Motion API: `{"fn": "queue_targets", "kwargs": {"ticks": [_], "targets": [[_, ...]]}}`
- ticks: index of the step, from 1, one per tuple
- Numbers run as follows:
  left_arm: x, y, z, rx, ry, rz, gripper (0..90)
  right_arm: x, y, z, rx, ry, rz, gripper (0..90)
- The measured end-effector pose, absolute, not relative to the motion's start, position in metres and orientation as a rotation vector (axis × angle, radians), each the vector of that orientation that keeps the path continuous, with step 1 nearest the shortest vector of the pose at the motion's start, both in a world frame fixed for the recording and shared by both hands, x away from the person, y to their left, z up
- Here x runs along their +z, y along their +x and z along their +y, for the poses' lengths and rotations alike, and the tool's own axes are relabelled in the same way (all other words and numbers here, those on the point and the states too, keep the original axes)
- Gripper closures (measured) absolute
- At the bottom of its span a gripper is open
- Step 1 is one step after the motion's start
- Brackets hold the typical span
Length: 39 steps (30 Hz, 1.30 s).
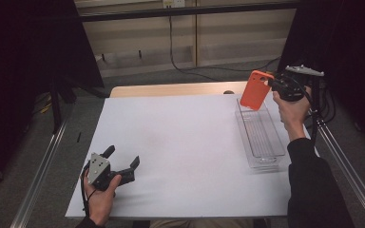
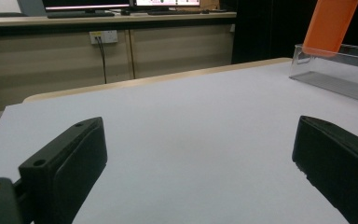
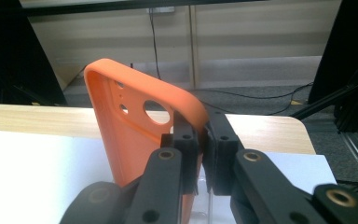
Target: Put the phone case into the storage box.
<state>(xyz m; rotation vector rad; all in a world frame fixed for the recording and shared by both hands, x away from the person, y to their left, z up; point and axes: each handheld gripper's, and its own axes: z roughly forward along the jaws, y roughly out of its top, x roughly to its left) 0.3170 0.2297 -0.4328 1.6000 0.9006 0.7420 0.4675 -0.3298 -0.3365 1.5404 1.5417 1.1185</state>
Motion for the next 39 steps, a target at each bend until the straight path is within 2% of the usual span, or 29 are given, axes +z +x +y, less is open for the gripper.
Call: {"fn": "queue_targets", "kwargs": {"ticks": [39], "targets": [[-0.433, 0.317, 0.229, 0.744, 1.591, 0.897, 3.2, -0.369, 0.48, -0.316, 0.962, 1.515, 1.605, 84.7]]}}
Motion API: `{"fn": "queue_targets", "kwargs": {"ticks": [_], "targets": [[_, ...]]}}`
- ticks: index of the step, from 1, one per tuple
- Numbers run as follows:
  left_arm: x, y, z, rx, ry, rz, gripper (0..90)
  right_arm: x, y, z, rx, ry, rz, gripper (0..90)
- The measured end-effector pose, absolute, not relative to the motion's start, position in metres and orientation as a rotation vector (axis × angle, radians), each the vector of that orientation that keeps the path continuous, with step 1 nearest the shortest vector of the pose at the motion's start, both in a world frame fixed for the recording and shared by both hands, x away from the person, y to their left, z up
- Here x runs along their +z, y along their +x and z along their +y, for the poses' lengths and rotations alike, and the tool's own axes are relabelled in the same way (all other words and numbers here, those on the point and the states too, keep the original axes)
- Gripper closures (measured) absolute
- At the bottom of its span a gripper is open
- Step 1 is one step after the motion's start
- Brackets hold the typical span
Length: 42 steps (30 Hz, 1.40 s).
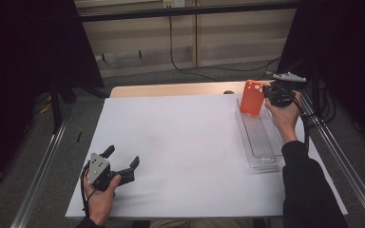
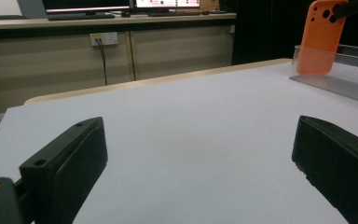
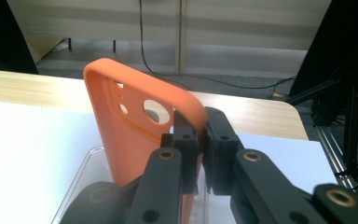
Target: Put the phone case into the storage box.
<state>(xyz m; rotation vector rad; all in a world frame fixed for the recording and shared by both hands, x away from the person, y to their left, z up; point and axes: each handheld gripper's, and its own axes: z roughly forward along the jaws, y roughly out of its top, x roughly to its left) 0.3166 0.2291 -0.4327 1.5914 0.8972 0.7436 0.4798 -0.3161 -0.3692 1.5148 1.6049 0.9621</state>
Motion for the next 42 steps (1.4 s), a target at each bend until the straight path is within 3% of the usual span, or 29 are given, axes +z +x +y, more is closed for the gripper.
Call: {"fn": "queue_targets", "kwargs": {"ticks": [42], "targets": [[-0.434, 0.317, 0.227, 0.732, 1.612, 0.888, 3.2, -0.371, 0.499, -0.329, 1.033, 1.5, 1.687, 84.1]]}}
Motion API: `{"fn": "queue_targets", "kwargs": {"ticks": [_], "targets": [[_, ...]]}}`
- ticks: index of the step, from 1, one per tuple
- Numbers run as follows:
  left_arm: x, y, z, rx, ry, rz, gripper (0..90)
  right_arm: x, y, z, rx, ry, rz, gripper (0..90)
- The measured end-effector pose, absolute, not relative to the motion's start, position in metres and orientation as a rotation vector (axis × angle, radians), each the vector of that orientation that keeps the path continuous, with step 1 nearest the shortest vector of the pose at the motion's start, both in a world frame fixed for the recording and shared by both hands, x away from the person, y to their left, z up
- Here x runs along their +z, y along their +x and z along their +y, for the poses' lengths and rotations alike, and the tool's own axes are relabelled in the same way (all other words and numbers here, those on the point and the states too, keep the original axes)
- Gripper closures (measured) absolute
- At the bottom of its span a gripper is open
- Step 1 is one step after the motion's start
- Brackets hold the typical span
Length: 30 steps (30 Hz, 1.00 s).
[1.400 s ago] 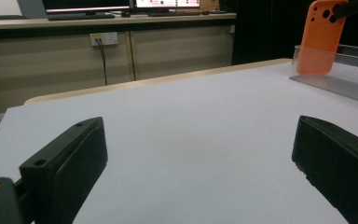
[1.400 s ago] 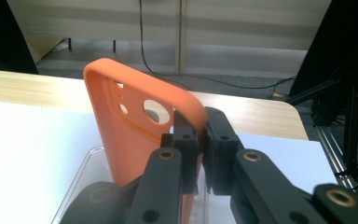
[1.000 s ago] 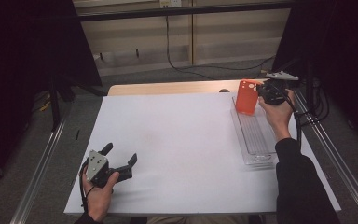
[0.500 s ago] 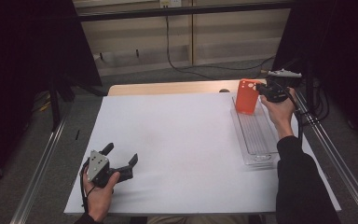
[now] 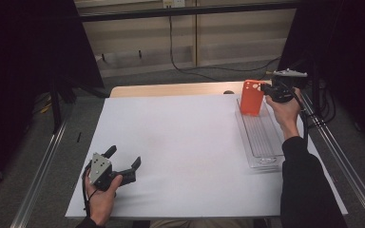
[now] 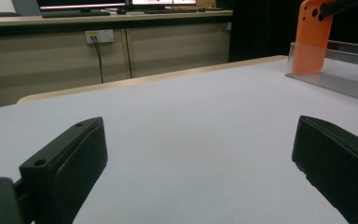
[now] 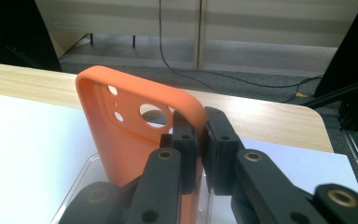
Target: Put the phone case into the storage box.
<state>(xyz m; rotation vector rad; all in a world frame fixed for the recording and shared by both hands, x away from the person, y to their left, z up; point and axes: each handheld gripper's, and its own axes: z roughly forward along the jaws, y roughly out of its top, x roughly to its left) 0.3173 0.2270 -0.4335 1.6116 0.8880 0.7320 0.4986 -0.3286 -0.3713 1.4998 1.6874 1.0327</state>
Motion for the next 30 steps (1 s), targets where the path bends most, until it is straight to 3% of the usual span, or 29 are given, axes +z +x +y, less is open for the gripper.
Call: {"fn": "queue_targets", "kwargs": {"ticks": [30], "targets": [[-0.4334, 0.3175, 0.2269, 0.732, 1.611, 0.887, 3.2, -0.3742, 0.5092, -0.3295, 1.048, 1.525, 1.668, 81.0]]}}
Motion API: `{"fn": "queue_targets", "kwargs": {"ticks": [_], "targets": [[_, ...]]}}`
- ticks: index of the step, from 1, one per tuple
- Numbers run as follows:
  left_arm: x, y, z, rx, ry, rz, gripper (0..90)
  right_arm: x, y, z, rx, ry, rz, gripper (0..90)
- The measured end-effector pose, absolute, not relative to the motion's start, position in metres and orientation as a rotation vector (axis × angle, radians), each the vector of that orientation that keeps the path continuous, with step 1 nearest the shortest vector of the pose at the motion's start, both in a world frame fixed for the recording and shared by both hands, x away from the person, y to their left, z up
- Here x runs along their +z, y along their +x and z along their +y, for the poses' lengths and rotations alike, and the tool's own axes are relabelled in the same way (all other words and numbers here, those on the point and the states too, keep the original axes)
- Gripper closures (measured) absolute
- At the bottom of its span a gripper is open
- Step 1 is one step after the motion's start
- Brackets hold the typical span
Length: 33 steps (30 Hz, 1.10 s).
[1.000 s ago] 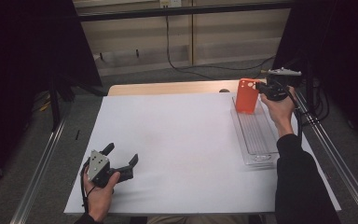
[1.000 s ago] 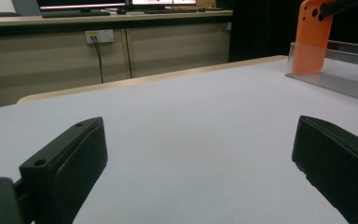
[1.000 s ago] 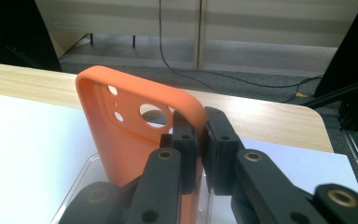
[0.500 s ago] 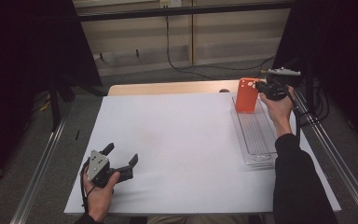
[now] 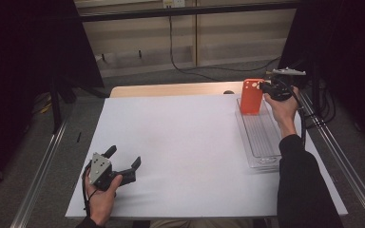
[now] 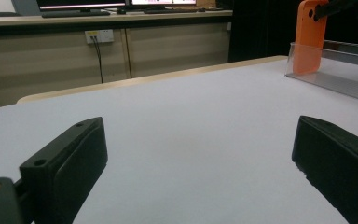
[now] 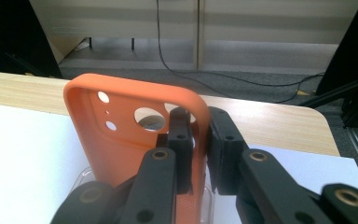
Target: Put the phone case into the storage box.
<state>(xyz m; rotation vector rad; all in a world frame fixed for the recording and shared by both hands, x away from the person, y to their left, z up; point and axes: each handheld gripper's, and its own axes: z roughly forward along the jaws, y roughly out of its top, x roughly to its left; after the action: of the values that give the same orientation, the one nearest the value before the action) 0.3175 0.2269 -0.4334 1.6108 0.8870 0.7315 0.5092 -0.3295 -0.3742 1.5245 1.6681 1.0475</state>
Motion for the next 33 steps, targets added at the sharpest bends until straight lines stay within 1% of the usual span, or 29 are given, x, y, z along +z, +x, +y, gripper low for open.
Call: {"fn": "queue_targets", "kwargs": {"ticks": [33], "targets": [[-0.4336, 0.3182, 0.2288, 0.729, 1.606, 0.896, 3.2, -0.3768, 0.5162, -0.3272, 1.059, 1.547, 1.644, 79.5]]}}
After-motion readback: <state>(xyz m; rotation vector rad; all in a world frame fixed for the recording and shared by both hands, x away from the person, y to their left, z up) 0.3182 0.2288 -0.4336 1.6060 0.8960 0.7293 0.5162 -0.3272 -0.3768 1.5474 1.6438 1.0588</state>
